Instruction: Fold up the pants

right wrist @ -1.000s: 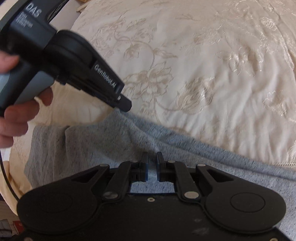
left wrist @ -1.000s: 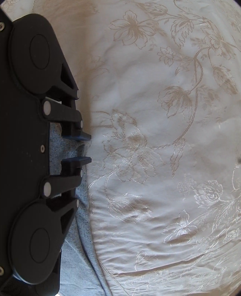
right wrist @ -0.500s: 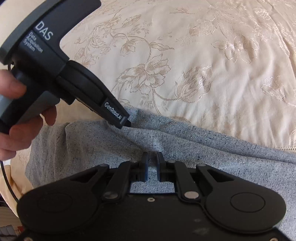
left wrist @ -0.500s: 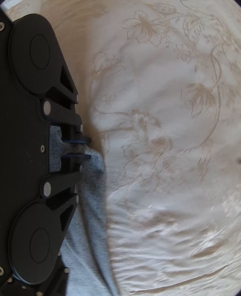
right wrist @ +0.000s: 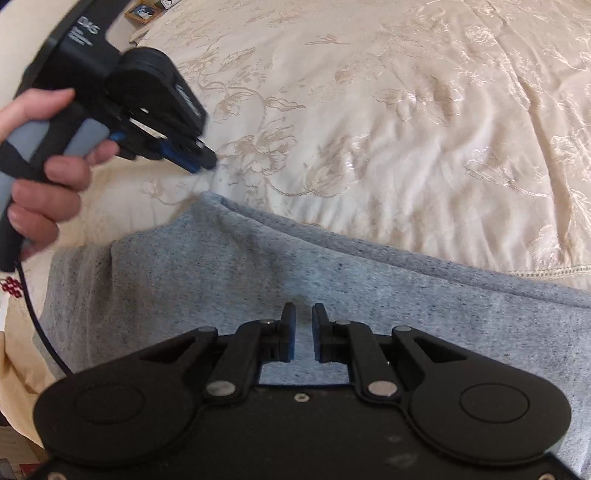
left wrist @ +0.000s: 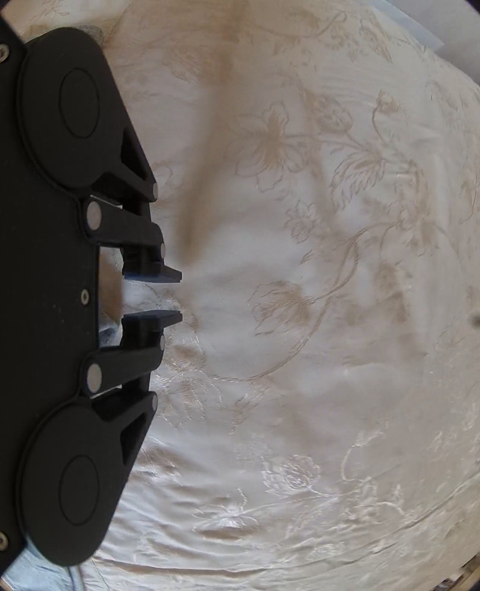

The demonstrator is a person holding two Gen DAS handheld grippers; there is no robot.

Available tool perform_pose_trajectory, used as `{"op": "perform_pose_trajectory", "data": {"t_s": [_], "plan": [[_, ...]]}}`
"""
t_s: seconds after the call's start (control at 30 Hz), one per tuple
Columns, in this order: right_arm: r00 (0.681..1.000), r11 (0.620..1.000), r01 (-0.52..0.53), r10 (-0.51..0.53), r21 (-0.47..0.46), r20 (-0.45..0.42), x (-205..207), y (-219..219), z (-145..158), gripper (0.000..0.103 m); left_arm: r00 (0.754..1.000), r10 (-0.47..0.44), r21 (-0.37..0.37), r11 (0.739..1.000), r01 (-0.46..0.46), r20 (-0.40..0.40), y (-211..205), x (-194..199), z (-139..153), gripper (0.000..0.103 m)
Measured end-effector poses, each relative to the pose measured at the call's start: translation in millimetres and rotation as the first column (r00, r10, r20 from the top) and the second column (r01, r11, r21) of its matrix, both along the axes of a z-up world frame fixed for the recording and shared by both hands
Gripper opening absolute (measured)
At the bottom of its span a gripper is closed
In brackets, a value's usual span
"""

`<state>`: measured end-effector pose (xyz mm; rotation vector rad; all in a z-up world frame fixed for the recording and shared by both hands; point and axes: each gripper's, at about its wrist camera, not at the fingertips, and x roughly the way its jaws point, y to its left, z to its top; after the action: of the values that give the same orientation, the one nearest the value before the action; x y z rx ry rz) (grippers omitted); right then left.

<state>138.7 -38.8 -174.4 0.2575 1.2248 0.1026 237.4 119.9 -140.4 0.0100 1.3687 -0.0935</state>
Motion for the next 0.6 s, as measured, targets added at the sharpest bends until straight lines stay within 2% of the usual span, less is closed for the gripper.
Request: {"op": "perform_pose_trajectory", "data": {"t_s": [0.1, 0.2, 0.27, 0.37, 0.43, 0.5, 0.6], "plan": [[0.998, 0.992, 0.062, -0.06, -0.107, 0.014, -6.0, -31.8, -2.7, 0.01, 0.999, -0.038, -0.046, 0.998, 0.038, 0.007, 11.4, -15.3, 12.9, 0.022], [0.976, 0.951, 0.219, -0.218, -0.217, 0.031, -10.0, -78.3, -3.1, 0.009, 0.989, -0.146, -0.046, 0.988, 0.146, 0.005, -17.0, -28.2, 6.4, 0.022], [0.957, 0.926, 0.29, -0.285, -0.243, 0.054, -17.8, -105.5, 2.4, 0.013, 0.976, -0.219, -0.079, 0.973, 0.217, -0.008, -33.5, -51.0, 2.6, 0.024], [0.954, 0.928, 0.299, -0.292, -0.221, 0.065, -35.6, -124.1, 15.3, 0.013, 0.948, -0.31, -0.116, 0.947, 0.301, -0.071, -58.0, -76.2, -15.9, 0.028], [0.96, 0.934, 0.28, -0.271, -0.222, 0.069, -53.8, -129.2, 21.2, 0.013, 0.944, -0.319, -0.071, 0.947, 0.314, -0.08, -73.3, -82.7, -33.3, 0.028], [0.967, 0.938, 0.256, -0.248, -0.233, 0.063, -74.3, -131.6, 24.1, 0.013, 0.951, -0.303, -0.028, 0.953, 0.302, -0.063, -84.2, -79.2, -45.1, 0.027], [0.968, 0.934, 0.251, -0.247, -0.254, 0.051, -106.2, -146.1, 26.6, 0.013, 0.969, -0.248, -0.005, 0.969, 0.248, 0.009, -93.4, -65.7, -41.8, 0.027]]}}
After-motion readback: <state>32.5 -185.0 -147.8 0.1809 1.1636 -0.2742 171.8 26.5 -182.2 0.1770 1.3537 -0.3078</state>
